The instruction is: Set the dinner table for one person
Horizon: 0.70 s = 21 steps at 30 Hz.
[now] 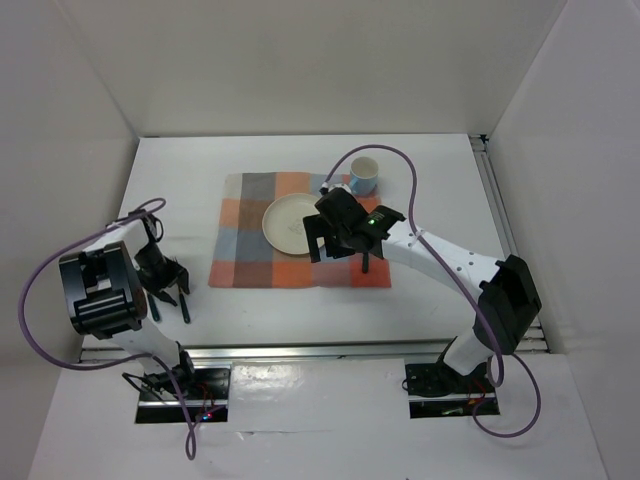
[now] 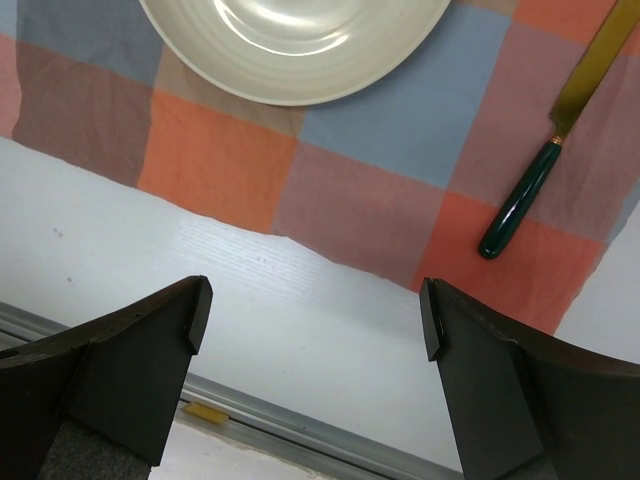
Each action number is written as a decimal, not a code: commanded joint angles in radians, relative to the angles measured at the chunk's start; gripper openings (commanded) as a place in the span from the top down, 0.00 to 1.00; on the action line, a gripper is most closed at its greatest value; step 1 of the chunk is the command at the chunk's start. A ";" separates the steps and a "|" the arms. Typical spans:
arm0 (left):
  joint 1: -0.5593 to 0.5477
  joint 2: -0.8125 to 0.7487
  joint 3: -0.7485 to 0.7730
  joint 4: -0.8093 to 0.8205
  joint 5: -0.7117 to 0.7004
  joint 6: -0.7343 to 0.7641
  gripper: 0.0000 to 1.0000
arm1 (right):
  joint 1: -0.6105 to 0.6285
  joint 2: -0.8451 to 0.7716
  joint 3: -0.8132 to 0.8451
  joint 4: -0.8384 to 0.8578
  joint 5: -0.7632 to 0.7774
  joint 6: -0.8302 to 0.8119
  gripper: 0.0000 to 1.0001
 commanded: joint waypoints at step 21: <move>-0.303 -0.009 0.331 -0.061 -0.097 0.127 1.00 | -0.018 -0.021 0.043 0.006 0.081 -0.024 0.01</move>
